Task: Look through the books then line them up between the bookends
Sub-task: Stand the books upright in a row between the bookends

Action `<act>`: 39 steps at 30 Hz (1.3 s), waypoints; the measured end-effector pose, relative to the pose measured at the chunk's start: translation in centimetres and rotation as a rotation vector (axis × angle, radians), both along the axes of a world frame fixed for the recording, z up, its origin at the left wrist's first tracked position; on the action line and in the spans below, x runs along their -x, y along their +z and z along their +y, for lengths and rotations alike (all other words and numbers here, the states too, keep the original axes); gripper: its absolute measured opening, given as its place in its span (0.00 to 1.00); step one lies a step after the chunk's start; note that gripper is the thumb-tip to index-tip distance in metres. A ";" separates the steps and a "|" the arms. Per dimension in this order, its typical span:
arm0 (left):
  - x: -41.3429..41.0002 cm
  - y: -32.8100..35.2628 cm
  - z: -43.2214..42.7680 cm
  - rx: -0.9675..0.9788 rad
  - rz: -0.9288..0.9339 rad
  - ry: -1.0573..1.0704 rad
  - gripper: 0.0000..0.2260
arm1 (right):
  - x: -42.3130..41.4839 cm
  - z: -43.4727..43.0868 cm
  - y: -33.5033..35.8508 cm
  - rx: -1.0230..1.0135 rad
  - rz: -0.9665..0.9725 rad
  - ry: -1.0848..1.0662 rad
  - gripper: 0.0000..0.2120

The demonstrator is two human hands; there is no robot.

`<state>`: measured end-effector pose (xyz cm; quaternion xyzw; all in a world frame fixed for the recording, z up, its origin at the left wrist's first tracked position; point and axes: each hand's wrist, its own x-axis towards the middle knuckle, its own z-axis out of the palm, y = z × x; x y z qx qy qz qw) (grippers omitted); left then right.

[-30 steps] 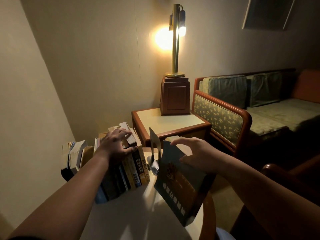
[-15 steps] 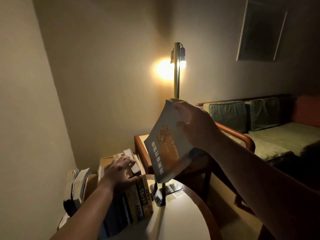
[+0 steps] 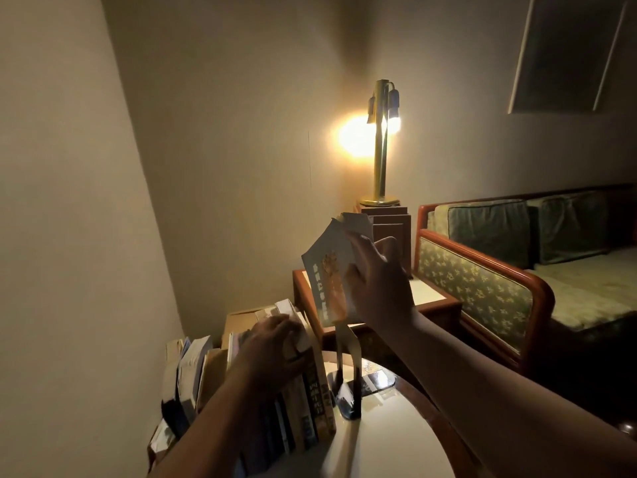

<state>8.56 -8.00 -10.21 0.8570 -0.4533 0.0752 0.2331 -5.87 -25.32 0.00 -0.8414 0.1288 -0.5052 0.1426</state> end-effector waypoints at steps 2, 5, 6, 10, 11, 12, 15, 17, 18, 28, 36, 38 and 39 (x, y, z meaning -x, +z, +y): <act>-0.3 -0.4 -0.1 0.007 0.007 0.004 0.29 | -0.7 -0.1 -1.4 -0.026 0.027 0.034 0.25; -0.5 -0.7 -0.1 0.019 -0.005 0.023 0.29 | -1.5 0.2 -3.2 -0.057 0.098 0.069 0.26; -0.5 -0.7 -0.1 0.019 -0.018 0.023 0.29 | -1.7 0.3 -3.5 -0.071 0.126 0.085 0.25; -0.5 -0.5 -0.1 0.032 -0.042 -0.007 0.29 | -2.8 0.6 -4.7 -0.128 0.228 0.157 0.20; -0.5 -0.5 -0.1 0.026 -0.032 -0.008 0.30 | -3.2 0.4 -5.0 -0.148 0.258 0.148 0.19; -0.5 -0.4 -0.1 0.013 -0.015 -0.006 0.30 | -3.6 0.2 -5.3 -0.176 0.295 0.134 0.19; -0.7 -0.1 -0.2 -0.047 0.038 0.002 0.34 | -4.4 -0.5 -5.9 -0.270 0.401 0.106 0.22; -0.8 -0.1 -0.4 -0.072 0.033 0.007 0.34 | -4.9 -0.6 -6.4 -0.272 0.439 0.105 0.21; -0.9 -0.2 -0.4 -0.070 0.029 0.009 0.33 | -5.1 -0.5 -6.6 -0.264 0.455 0.108 0.20; -0.8 -0.3 -0.5 -0.071 0.042 0.012 0.30 | -6.6 0.3 -7.8 -0.277 0.602 0.145 0.16; -0.5 -0.1 -0.3 -0.067 0.062 0.027 0.31 | -8.1 0.6 -8.5 -0.567 0.640 0.232 0.24; -0.4 0.1 -0.3 -0.079 0.067 0.033 0.32 | -7.5 0.9 -9.5 -0.709 0.590 0.288 0.22; -0.4 0.1 -0.4 -0.085 0.065 0.034 0.32 | -7.1 1.1 -10.1 -0.775 0.543 0.334 0.23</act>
